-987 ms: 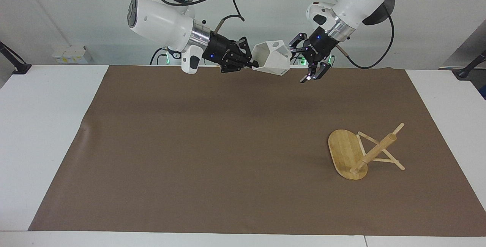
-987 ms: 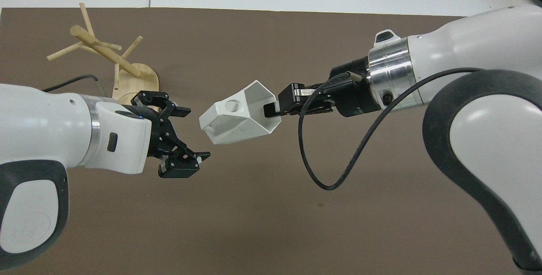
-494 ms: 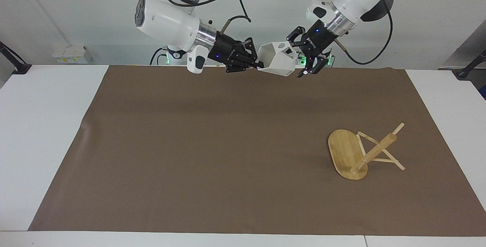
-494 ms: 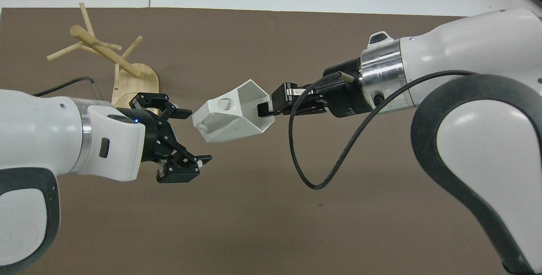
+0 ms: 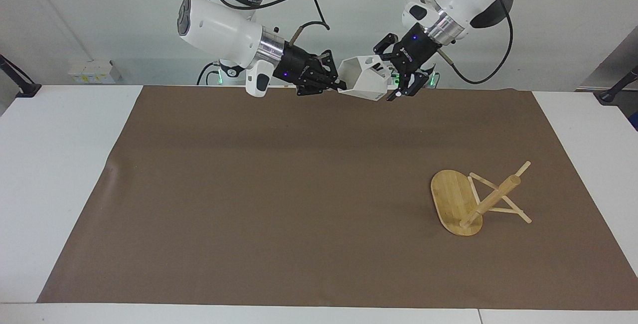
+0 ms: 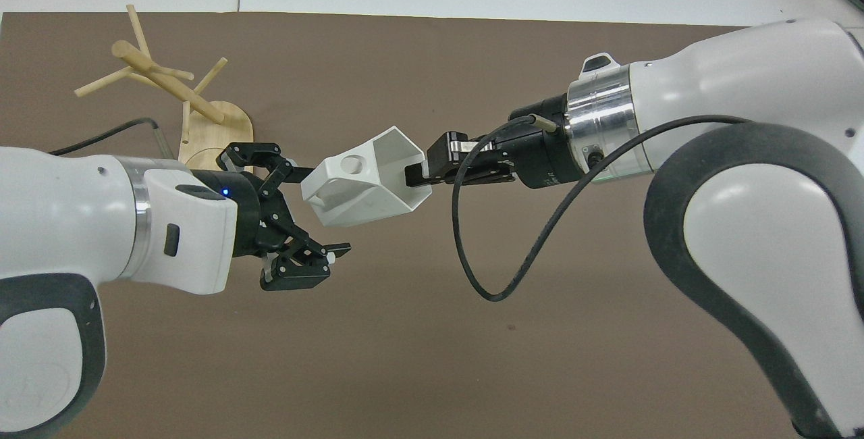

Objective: Hang cup on rack
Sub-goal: 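Close the left gripper on the cup's far end beside the right gripper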

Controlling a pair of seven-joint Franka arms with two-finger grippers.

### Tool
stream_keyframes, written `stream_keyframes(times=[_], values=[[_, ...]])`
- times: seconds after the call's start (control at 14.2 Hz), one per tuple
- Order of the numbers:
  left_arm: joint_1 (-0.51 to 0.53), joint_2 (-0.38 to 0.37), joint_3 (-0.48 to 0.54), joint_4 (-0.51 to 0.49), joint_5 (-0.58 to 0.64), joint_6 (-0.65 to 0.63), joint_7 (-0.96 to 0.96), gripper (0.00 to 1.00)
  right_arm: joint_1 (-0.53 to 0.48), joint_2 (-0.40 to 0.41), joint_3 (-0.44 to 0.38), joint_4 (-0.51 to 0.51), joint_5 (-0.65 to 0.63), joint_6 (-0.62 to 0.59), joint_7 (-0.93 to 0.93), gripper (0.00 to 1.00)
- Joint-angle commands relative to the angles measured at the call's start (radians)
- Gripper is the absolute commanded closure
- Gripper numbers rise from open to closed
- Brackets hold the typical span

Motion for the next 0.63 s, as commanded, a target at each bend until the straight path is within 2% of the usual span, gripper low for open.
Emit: stream_keyframes(times=[0.0, 0.56], values=[[-0.013, -0.005, 0.009, 0.0, -0.017, 0.03, 0.045, 0.0, -0.016, -0.002, 0.015, -0.004, 0.015, 0.009, 0.017, 1.0], [-0.054, -0.004, 0.0, -0.002, -0.017, 0.067, 0.05, 0.0, -0.016, -0.005, 0.016, -0.013, 0.015, -0.009, 0.017, 1.0]])
